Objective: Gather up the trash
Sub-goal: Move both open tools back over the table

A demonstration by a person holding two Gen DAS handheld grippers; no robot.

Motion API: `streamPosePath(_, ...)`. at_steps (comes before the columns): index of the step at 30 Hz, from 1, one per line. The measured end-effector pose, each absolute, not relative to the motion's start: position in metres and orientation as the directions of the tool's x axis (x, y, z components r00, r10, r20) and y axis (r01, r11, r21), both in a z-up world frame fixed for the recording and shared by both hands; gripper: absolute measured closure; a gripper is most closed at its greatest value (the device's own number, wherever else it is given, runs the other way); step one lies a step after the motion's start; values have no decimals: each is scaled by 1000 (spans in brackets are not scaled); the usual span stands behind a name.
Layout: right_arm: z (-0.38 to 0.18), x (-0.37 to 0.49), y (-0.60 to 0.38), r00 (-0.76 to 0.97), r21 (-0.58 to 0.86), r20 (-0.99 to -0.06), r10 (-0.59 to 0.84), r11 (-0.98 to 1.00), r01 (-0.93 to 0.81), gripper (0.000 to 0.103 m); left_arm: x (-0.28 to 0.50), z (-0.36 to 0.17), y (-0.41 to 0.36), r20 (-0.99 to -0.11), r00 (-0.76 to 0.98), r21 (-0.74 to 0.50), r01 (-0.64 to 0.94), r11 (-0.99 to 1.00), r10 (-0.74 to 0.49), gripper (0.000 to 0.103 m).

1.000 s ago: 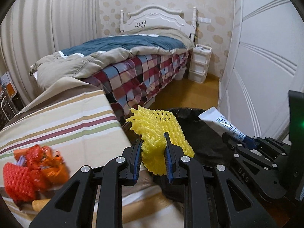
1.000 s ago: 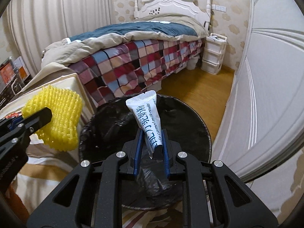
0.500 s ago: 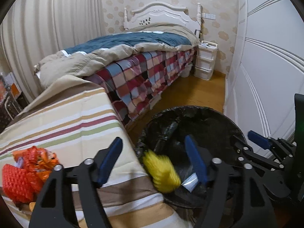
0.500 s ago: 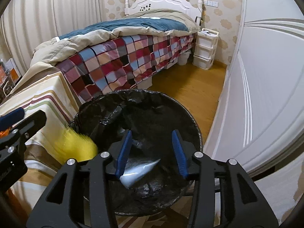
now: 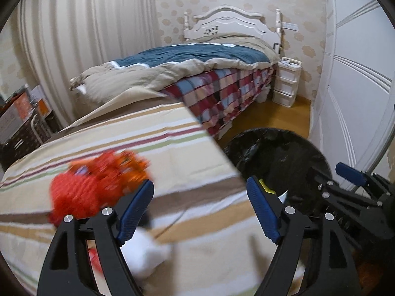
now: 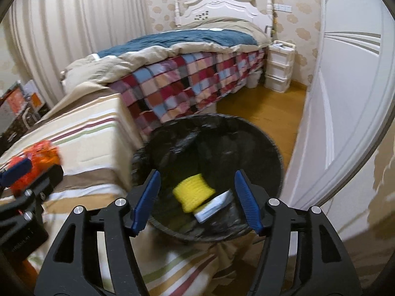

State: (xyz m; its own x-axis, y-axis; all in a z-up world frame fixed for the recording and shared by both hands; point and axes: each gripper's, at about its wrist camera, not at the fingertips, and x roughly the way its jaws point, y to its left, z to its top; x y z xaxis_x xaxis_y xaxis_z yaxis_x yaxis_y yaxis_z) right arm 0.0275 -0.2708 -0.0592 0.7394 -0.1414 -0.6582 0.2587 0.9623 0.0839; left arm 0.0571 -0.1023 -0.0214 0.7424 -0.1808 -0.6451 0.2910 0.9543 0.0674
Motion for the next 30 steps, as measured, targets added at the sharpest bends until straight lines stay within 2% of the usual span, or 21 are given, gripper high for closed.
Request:
streamPosePath(11,-55,1,-203,750,91,-661,-24,990,112,37,25,-35,-23,-689,721,39,145,989,-78,24)
streamPosePath(18,-59,-6,-176,738,66,-675,2,996,57,37,33,-54,-4,-749,657,-29,107,994,-93,24)
streamPosePath(23,-60,-8,-160,734,56,-679,29,998,13,36,32,-58,3,-765,638,-29,103,994,-88,25)
streamPosePath(25,-60,-8,-154,732,56,-680,41,998,-5,36,30,-61,10,-772,627,-51,101,994,-103,29)
streamPosePath(30,-64,-6,-136,722,51,-688,77,997,-58,35,26,-64,25,-779,617,-62,99,993,-110,50)
